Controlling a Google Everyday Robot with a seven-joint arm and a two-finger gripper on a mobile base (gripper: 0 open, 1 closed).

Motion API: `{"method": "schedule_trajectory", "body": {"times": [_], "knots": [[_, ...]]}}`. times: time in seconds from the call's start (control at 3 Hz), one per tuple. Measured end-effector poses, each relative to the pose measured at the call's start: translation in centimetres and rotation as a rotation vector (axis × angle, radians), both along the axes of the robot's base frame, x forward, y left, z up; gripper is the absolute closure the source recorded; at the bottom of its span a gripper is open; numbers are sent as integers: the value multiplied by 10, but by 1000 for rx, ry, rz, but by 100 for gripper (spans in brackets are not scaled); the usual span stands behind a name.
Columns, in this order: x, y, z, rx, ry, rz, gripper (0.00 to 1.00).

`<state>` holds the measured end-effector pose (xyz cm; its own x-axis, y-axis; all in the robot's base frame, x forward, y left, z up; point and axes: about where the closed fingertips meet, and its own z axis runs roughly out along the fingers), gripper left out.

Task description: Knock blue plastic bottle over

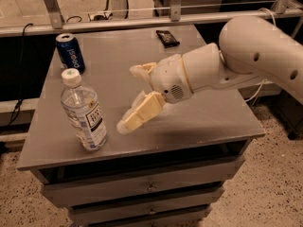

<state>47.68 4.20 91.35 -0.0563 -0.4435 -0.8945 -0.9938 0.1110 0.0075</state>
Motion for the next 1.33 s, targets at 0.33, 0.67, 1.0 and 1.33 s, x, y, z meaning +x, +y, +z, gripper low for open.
{"method": "schedule_trajectory", "body": {"times": [0.33, 0.67, 1.0, 1.33], "knots": [[-18, 33, 0, 119, 25, 49, 0], [-34, 62, 3, 198, 22, 90, 0], [-42, 81, 7, 243, 12, 110, 0], [-49, 95, 9, 262, 6, 116, 18]]}}
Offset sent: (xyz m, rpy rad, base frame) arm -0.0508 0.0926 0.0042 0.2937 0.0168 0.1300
